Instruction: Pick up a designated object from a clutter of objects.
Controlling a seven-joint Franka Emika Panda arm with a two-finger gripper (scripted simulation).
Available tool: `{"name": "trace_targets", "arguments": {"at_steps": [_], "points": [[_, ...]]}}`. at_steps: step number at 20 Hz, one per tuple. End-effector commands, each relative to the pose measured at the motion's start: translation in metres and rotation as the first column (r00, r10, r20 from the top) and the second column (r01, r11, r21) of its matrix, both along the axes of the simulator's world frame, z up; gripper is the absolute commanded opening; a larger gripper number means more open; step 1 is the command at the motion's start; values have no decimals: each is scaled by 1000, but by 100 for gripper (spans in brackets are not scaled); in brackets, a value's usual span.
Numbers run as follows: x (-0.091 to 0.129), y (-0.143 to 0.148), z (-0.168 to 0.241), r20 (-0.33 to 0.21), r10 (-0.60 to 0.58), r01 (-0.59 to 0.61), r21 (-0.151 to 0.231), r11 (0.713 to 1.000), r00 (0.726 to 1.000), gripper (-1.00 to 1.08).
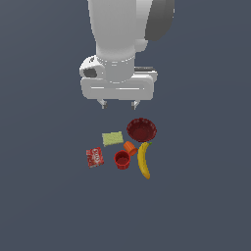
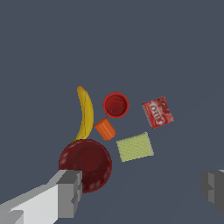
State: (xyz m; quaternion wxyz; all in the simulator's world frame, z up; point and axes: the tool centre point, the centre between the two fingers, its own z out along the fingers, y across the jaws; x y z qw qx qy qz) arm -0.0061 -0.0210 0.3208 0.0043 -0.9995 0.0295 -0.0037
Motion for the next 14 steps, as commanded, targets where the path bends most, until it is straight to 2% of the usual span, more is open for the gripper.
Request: {"name": "trace_targets", "arguments": {"at_steps": [1,10,14], "points": [[0,0,0,0,0,0,0,1000,1000,100],[5,-16,8,29,-65,64,29,998,997,100],[5,-15,7,29,-63,62,29,998,998,100]]}}
